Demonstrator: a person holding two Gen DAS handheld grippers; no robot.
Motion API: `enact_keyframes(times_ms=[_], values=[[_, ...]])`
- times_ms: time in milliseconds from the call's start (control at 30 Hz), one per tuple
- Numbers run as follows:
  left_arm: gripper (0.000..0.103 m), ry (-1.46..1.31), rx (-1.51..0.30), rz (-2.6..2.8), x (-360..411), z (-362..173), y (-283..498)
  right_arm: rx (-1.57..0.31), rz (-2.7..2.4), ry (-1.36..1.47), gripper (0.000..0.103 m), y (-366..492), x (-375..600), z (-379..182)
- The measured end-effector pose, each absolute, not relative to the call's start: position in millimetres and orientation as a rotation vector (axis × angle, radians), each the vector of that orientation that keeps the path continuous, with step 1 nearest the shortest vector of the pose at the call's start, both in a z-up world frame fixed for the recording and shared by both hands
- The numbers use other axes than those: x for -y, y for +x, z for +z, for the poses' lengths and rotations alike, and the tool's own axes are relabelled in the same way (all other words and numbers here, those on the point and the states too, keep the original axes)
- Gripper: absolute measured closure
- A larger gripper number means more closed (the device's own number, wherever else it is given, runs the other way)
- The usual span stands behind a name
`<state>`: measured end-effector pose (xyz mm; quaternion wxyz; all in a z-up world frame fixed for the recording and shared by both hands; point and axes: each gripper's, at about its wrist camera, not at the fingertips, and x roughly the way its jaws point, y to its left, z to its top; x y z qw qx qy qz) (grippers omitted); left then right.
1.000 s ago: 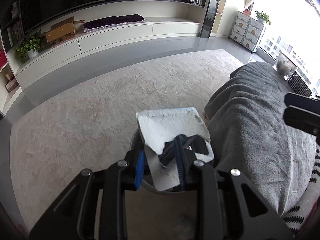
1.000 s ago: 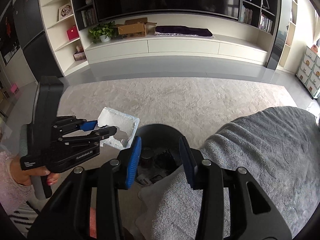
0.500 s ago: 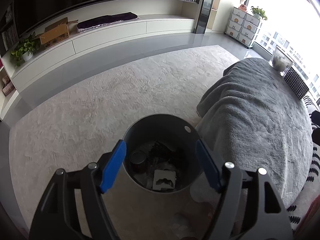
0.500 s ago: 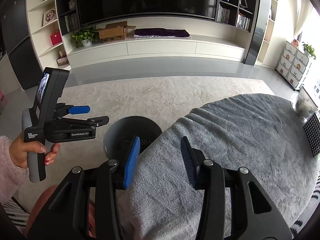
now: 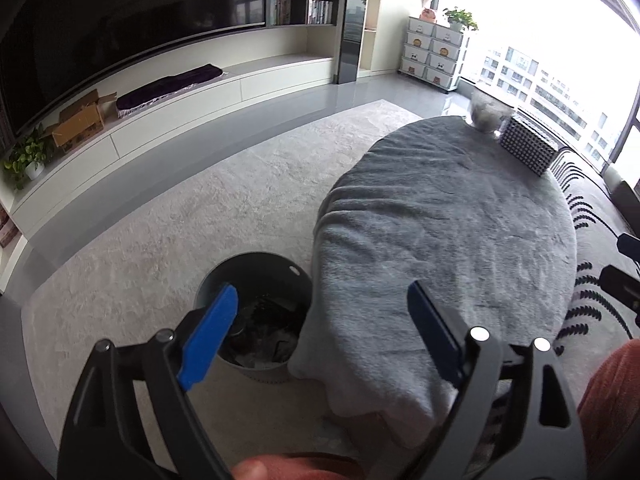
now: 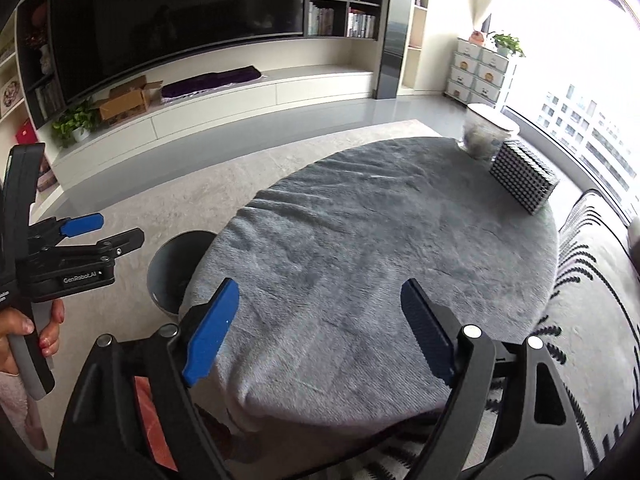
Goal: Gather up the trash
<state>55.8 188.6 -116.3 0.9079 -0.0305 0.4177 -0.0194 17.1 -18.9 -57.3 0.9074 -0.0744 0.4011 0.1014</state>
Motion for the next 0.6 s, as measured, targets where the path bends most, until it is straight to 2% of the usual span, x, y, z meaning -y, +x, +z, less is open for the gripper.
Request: enact_keyframes(times_ms=[600], values=[[0.014,0.058,-0.839,-0.121,-42.7,-20.8,3.6,-0.741,0.077,-0.056,0.018,-52.5,145.5,17.0]])
